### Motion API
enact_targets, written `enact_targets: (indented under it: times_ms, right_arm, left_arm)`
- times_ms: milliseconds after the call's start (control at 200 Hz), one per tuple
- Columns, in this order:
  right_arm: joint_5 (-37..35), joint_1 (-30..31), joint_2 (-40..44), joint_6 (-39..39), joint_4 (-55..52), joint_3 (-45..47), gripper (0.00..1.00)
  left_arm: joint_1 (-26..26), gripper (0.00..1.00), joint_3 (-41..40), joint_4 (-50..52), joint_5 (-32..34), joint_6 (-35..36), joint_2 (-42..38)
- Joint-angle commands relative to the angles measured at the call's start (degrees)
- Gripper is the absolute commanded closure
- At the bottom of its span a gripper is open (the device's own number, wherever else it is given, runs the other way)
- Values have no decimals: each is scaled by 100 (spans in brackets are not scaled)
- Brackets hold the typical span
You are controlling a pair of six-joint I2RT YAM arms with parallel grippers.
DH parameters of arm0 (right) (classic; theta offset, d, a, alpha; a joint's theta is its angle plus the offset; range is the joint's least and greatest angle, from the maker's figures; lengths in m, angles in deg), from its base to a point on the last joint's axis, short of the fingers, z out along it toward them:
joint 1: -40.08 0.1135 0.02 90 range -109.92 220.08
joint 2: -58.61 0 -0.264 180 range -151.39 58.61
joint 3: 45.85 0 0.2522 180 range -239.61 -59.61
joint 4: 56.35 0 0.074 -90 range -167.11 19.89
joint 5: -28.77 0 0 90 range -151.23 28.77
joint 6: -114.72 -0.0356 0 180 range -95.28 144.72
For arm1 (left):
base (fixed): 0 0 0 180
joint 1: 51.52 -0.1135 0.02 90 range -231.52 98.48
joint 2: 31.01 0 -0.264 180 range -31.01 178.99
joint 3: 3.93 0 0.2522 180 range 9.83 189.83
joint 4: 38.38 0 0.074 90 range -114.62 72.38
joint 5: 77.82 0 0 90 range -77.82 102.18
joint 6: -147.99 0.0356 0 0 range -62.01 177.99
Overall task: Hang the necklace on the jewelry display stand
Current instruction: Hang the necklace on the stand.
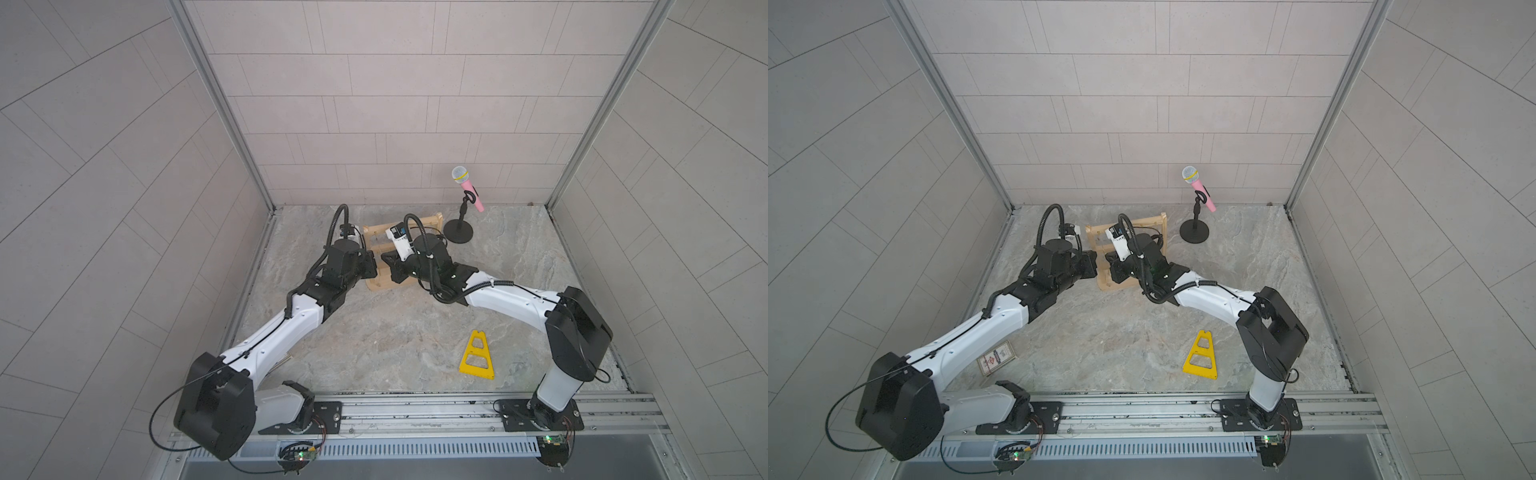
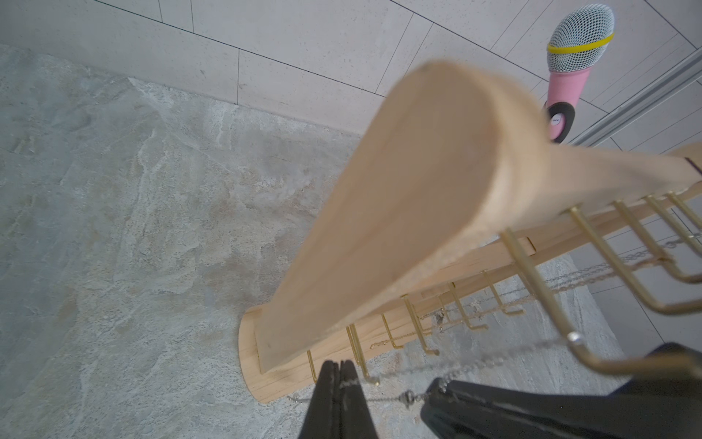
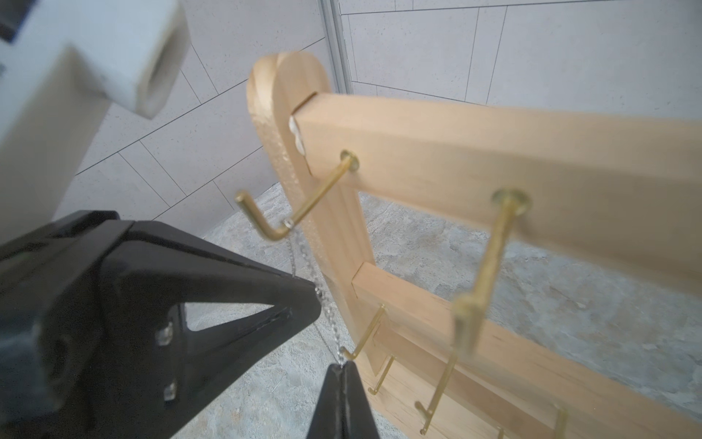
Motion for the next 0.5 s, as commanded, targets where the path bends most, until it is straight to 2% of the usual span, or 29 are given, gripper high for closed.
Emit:
enact_targets:
  times_ms: [0,495]
  right_arm:
    - [-229,-12,157,71,-142,-9,99]
    - [-323,-164,-48,-145,-20,-136,99]
  left_arm:
    - [-8,100,208,28,-2,81,0]
    - [-8,100,215,25,-51,51,82]
